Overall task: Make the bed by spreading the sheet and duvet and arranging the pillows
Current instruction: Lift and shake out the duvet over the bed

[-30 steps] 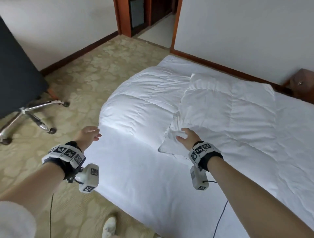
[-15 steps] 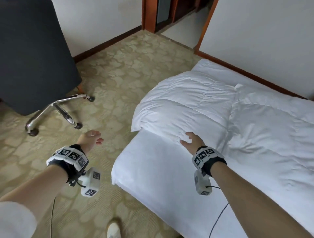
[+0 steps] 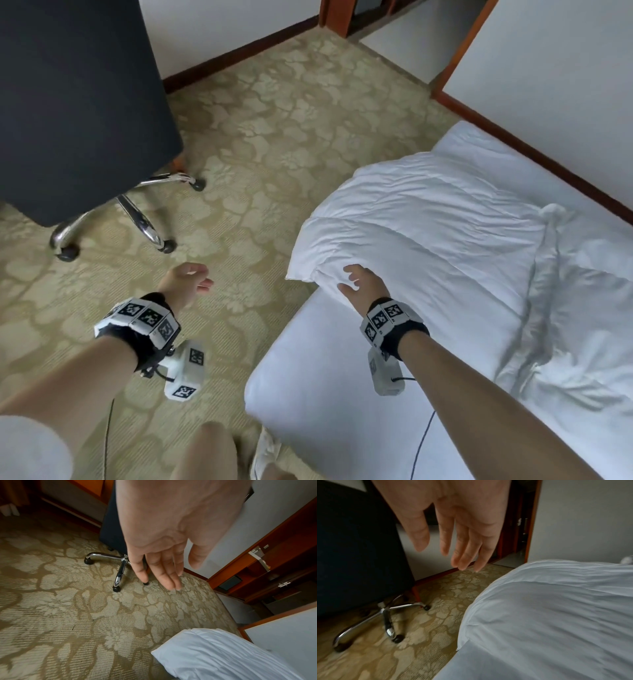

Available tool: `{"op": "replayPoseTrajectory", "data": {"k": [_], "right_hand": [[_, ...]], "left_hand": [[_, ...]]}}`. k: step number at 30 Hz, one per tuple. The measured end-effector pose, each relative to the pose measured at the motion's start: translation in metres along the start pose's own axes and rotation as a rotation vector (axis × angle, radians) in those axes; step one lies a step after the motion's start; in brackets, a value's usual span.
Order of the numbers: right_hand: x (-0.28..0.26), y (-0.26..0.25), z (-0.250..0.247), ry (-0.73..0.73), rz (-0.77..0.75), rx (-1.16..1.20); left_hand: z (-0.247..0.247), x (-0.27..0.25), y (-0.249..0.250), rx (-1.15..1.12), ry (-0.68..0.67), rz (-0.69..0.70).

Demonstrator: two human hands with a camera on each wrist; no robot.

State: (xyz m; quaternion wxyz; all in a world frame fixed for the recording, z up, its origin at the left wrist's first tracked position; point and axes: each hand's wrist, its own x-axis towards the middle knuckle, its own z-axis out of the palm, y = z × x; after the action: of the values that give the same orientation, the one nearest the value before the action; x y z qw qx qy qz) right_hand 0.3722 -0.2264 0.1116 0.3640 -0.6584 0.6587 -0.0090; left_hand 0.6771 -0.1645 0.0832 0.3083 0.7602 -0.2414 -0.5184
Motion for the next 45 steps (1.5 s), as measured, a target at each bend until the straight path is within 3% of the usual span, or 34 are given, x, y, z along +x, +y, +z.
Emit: {"op": "replayPoseTrajectory", "data": {"k": [6,13,17,25,31,37,45], "right_hand": [[0.091,-0.017,0.060,-0.225,-0.034,-0.389],[0.208,0.026,0.131,-0.389,0.305,-0.806],[0.236,0.060,0.142,-0.279,0.486,-0.788],[0.277,0.065,0.141,0.012,0.520,-0.811],[0.286,0.054,0.083,-0.027,0.518,-0.587],[0.266,0.016,-0.010,0.243,0.614,-0.201],[0.223,-0.040,-0.162,0.532,0.571,0.011]], "left_hand": [[-0.001,0.089,-0.013,-0.034,-0.002,-0.095],[0.011,0.205,-0.064,-0.013,-0.055,-0.259],[0.018,0.242,-0.094,0.017,-0.110,-0.341],[0.029,0.278,-0.093,0.046,-0.178,-0.376],[0.035,0.284,-0.059,0.081,-0.243,-0.335],[0.068,0.262,0.013,0.123,-0.373,-0.239],[0.125,0.218,0.134,0.141,-0.548,-0.097]]}}
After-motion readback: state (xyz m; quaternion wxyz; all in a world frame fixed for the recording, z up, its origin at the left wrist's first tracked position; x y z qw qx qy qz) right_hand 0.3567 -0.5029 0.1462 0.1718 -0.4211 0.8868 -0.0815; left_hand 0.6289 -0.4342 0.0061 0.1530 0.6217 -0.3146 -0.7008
